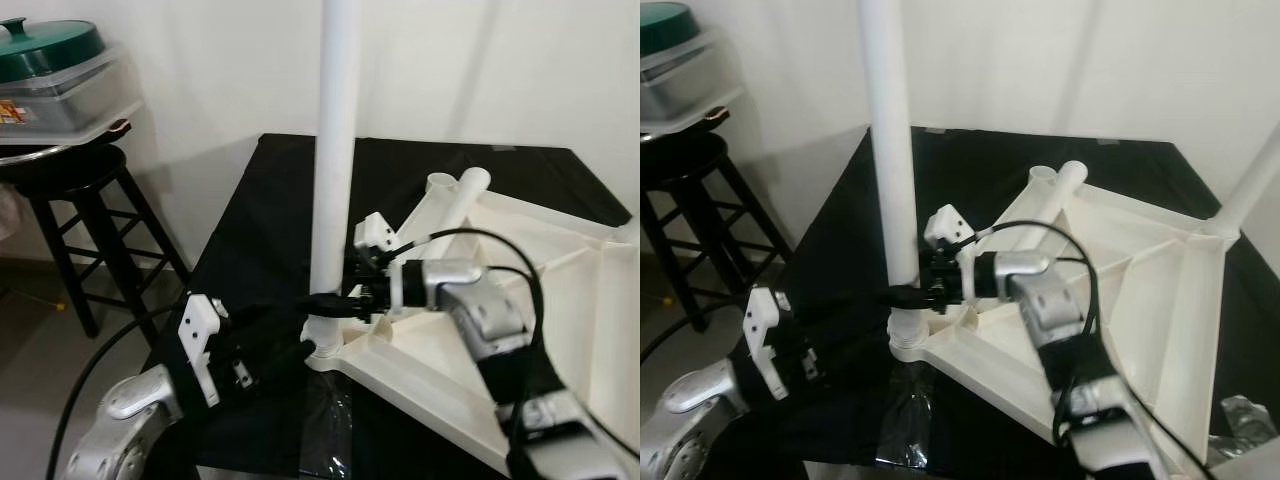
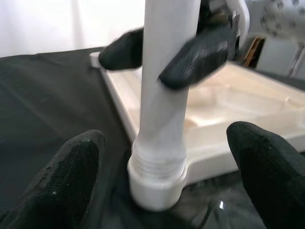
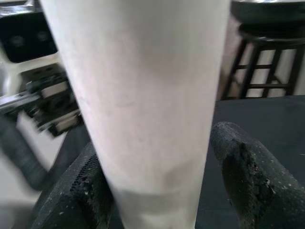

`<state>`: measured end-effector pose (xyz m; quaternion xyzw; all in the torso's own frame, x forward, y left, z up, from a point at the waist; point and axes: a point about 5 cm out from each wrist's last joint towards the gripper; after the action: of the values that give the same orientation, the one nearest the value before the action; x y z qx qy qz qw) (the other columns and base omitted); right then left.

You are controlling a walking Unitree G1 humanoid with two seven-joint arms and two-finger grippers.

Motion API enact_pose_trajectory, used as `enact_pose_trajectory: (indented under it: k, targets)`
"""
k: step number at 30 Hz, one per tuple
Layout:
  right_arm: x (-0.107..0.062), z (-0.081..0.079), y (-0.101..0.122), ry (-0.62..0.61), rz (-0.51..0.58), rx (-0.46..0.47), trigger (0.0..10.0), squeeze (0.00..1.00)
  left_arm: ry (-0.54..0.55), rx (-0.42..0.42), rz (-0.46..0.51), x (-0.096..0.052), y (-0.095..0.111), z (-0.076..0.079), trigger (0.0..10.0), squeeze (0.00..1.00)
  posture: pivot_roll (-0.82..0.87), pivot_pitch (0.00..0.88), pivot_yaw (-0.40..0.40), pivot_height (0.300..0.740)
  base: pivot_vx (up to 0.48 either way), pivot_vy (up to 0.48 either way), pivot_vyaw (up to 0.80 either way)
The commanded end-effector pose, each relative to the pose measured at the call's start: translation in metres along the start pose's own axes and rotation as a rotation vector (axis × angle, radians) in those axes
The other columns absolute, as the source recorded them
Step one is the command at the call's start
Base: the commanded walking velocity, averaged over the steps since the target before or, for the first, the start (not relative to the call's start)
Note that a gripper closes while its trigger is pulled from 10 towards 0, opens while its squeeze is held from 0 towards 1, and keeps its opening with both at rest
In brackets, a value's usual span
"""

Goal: Building children table

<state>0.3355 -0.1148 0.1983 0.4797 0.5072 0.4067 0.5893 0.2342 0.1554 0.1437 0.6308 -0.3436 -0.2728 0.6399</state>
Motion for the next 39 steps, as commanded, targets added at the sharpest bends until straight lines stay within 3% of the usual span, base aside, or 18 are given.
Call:
enact_pose_trajectory:
  k: [1,3,4,5,6,17,18,19,22,23,24,25,26,28,31,38,39]
  targets:
    - [-0.003,0.003,0.004,0.018,0.017,-0.013,10.0,0.0,-0.034,0.034,-0.003,0.0,0.002,0.004,10.0,0.0,0.0,0.0,-0.019,0.74,0.0,0.0,0.0]
    - [-0.003,0.008,0.006,0.041,0.01,-0.018,9.7,0.0,-0.071,0.05,0.001,-0.002,0.002,0.009,10.0,0.0,0.0,0.0,-0.015,0.74,0.0,0.0,0.0]
    - [-0.004,0.009,0.007,0.07,0.011,-0.014,3.5,0.0,-0.095,0.05,0.002,-0.004,0.003,0.01,10.0,0.0,0.0,0.0,-0.013,0.74,0.0,0.0,0.0]
    - [-0.004,0.01,0.008,0.091,0.012,-0.011,3.5,0.0,-0.111,0.048,0.004,-0.005,0.003,0.012,10.0,0.0,0.0,0.0,-0.013,0.74,0.0,0.0,0.0]
    - [-0.004,0.01,0.009,0.11,0.022,-0.004,0.0,0.0,-0.133,0.036,-0.006,-0.008,0.002,0.013,10.0,0.0,0.0,0.0,-0.013,0.74,0.0,0.0,0.0]
    - [-0.011,0.012,0.0,0.142,0.02,0.014,0.0,0.0,-0.151,0.053,-0.011,-0.011,-0.002,0.015,10.0,0.0,0.0,0.0,-0.013,0.74,0.0,0.0,0.0]
    - [-0.005,0.002,-0.017,-0.004,-0.002,0.045,0.0,0.0,-0.132,0.028,-0.001,-0.012,-0.002,0.013,10.0,0.0,-0.04,0.0,-0.019,0.74,0.0,0.0,0.0]
    - [-0.005,0.002,-0.017,-0.004,-0.002,0.045,0.0,0.0,-0.132,0.028,-0.001,-0.012,-0.002,0.013,10.0,0.0,-0.04,0.0,-0.019,0.74,0.0,0.0,0.0]
    - [0.004,-0.016,-0.041,-0.29,-0.042,0.098,0.0,0.0,-0.1,-0.027,0.02,-0.013,-0.001,0.01,10.0,0.0,-0.04,0.002,-0.021,0.74,0.0,0.0,0.0]
    - [0.019,-0.035,-0.057,-0.458,-0.084,0.156,0.0,0.0,-0.098,-0.044,0.029,-0.014,0.001,0.009,3.2,0.0,-0.05,0.017,-0.004,0.74,0.0,0.0,0.0]
    - [0.024,-0.049,-0.067,-0.599,-0.113,0.199,0.0,0.0,-0.097,-0.056,0.036,-0.014,0.002,0.008,0.0,0.0,-0.05,0.017,-0.004,0.74,0.0,0.0,0.0]
    - [0.024,-0.049,-0.067,-0.599,-0.113,0.199,0.0,0.0,-0.097,-0.056,0.036,-0.014,0.002,0.008,0.0,0.0,-0.05,0.017,-0.004,0.74,0.0,0.0,0.0]
    - [0.022,-0.051,-0.062,-0.726,-0.128,0.168,0.0,0.0,-0.111,-0.076,0.038,-0.015,0.002,0.008,0.0,0.0,-0.07,0.012,0.014,0.74,0.0,0.0,0.0]
    - [0.019,-0.051,-0.057,-0.789,-0.131,0.136,0.0,0.0,-0.122,-0.088,0.038,-0.015,0.002,0.008,0.0,0.0,-0.07,0.012,0.014,0.74,0.0,0.0,0.0]
    - [0.017,-0.041,-0.052,-0.84,-0.137,0.101,0.0,0.0,-0.167,-0.11,0.033,-0.014,0.001,0.009,0.0,0.0,-0.07,0.006,0.012,0.74,0.0,0.0,0.0]
    - [0.019,-0.041,-0.048,-0.86,-0.13,0.122,0.0,0.0,-0.202,-0.115,0.023,-0.012,0.0,0.012,0.0,0.0,-0.07,0.005,0.012,0.74,0.0,0.0,0.0]
    - [0.019,-0.04,-0.04,-0.819,-0.092,0.133,10.0,0.0,-0.207,-0.12,0.022,-0.012,0.001,0.012,0.0,0.0,-0.06,0.001,0.013,0.74,0.0,0.0,0.0]
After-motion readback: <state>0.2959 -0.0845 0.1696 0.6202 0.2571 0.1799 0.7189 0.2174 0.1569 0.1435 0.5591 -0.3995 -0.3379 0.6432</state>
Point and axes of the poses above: a point about 5 cm out from each wrist's last joint towards the gripper, its own x axis pointing out of the wrist towards the gripper, its own y axis along the axis of the wrist's last joint, z = x × y, and after that the axes turned 1 degree about -x, right-handed
